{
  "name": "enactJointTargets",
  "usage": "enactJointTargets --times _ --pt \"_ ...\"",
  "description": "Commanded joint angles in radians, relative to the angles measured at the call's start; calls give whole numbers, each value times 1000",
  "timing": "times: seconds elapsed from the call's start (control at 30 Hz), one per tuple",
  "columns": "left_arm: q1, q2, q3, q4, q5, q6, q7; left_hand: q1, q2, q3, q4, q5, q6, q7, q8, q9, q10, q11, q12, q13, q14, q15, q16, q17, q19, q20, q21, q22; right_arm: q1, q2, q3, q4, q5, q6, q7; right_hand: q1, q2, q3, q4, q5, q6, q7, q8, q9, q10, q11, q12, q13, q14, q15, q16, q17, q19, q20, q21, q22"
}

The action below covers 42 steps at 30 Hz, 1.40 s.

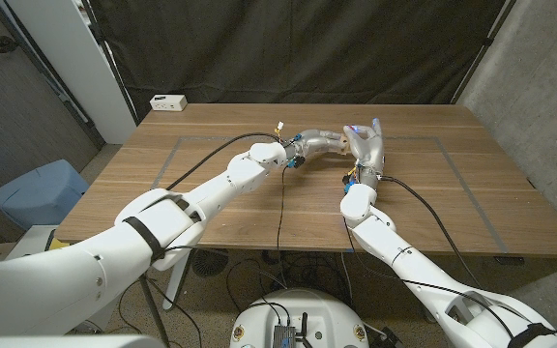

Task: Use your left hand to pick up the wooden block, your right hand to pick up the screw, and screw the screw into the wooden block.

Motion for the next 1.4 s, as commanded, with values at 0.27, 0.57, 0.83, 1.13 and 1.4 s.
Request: enactJointTargets --times 0.27,0.57,0.83,1.13,1.4 --pt "0 0 -1 -2 -2 -1 0 1 8 4 4 4 9 4 4 4 4 0 -4 5 7 -29 3 3 -1 2 7 2 -12 -6 0 -15 -5 -1 -1 -4 6 1 2 3 10 -1 6 2 11 -9 8 5 10 -12 1 4 -4 0 2 3" --pt "6 5 -1 -18 -2 7 2 2 7 3 4 4 10 4 4 4 4 0 -3 5 7 -28 3 2 -1 3 7 2 -17 -7 1 -16 -6 5 -1 -5 5 1 2 3 10 -3 6 0 11 -7 8 5 10 -13 1 4 -4 0 2 3" --pt "12 10 -1 -33 -2 11 7 1 7 3 4 4 8 1 3 4 3 0 -4 4 8 -29 3 2 -1 4 7 2 -24 -11 2 -25 -6 3 3 -6 5 1 2 4 9 -1 6 -1 12 -8 7 5 10 -12 1 5 -4 0 2 3" --pt "18 14 0 -49 -2 17 12 1 7 3 4 4 9 2 4 4 3 0 -4 4 7 -28 3 2 -1 3 7 2 -26 -13 5 -30 -8 5 3 -8 3 1 3 5 6 -2 5 -3 10 -8 6 5 10 -13 0 5 -5 1 2 3" --pt "16 12 1 -46 -2 15 13 1 8 3 4 5 9 3 4 4 2 0 -4 4 7 -26 3 3 -1 3 7 2 -30 -16 7 -33 -9 6 3 -10 1 1 3 5 -6 -3 1 -5 8 -4 5 5 9 -12 -1 6 -6 1 2 3"
